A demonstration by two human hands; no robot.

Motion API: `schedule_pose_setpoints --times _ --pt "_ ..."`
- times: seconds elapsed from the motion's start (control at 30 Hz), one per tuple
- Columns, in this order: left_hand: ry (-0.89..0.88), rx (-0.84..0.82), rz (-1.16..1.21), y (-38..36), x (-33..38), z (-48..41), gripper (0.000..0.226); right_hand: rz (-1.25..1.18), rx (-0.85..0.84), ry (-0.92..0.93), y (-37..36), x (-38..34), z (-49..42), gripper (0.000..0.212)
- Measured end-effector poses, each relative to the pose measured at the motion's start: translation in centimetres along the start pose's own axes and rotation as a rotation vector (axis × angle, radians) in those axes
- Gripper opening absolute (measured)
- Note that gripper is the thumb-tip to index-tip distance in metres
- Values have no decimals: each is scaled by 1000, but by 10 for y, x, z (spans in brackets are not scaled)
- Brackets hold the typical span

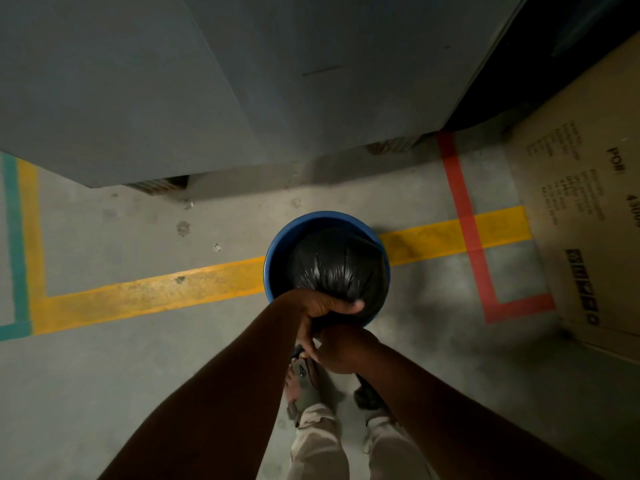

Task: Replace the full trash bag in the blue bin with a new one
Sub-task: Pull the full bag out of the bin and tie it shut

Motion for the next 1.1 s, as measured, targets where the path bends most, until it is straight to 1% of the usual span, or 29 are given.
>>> schedule_pose_setpoints --times 0.03,0.07,0.1,0.13,0.2,0.23,0.27,0.3,0.33,0.37,0.4,0.43,0.5,0.57,0.6,0.63,0.7,0.73,0.77,0.8,0.83,0.9,0.97,1.03,1.1 --pt "7 4 -54 -1 0 -1 95 89 -14 4 3 -3 3 44" --pt "5 47 -85 -1 0 -3 78 156 -2 23 4 -4 4 45" --pt "-21 91 -67 1 3 -9 62 166 44 28 3 -2 3 43" --pt "-61 141 9 7 9 -15 49 153 90 22 3 0 2 38" --pt "-88 161 207 16 20 -25 23 25 190 19 6 5 4 26" --pt "-78 136 287 18 23 -28 10 -72 241 42 6 7 3 24" --pt "-89 122 291 21 26 -28 7 -182 277 46 9 10 3 24" --pt "-98 99 294 22 28 -30 12 -295 288 33 12 13 2 25" --pt "-119 86 264 24 28 -29 9 -407 284 29 14 17 0 25" --pt "-135 57 287 25 29 -29 7 -487 273 34 17 20 -1 26" --pt "-157 48 283 28 29 -30 21 -549 251 40 19 23 -1 28" --pt "-171 27 291 29 30 -31 28 -588 227 39 20 27 -1 30" --pt "-189 88 218 34 28 -30 22 -590 164 15 26 39 -1 33" --pt "-236 237 114 42 29 -32 22 -471 118 48 42 47 -1 24" --pt "-280 320 61 45 31 -30 26 -381 122 101 55 49 -3 20" --pt "-369 416 -50 50 36 -29 33 -255 144 177 71 47 -5 18" --pt "-591 657 -423 57 49 -19 46 125 232 351 102 33 -10 12" --pt "-676 745 -568 55 53 -10 52 312 334 483 118 19 -11 19" --pt "-744 803 -623 54 56 -2 55 458 417 635 127 4 -13 26" --pt "-803 833 -625 53 58 5 55 561 478 779 135 -12 -14 28" --pt "-879 851 -603 53 60 11 51 616 518 899 141 -26 -15 26" --pt "-1018 865 -550 56 61 26 33 650 562 1065 151 -49 -18 22" --pt "-1149 848 -458 64 60 38 22 540 509 1075 153 -62 -28 15" --pt "-1260 865 -368 76 56 47 16 343 402 959 155 -71 -40 15" --pt "-1326 940 -377 86 50 55 8 205 345 806 157 -75 -51 21"
Point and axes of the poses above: each hand's wrist, its own z-axis away from the middle knuckle, its own y-axis out of the back of the hand, x = y × z, the point moved 7 cm from there along -z, towards the middle knuckle, and after that the axes turned 15 degrees about x, right-handed, at the moved point
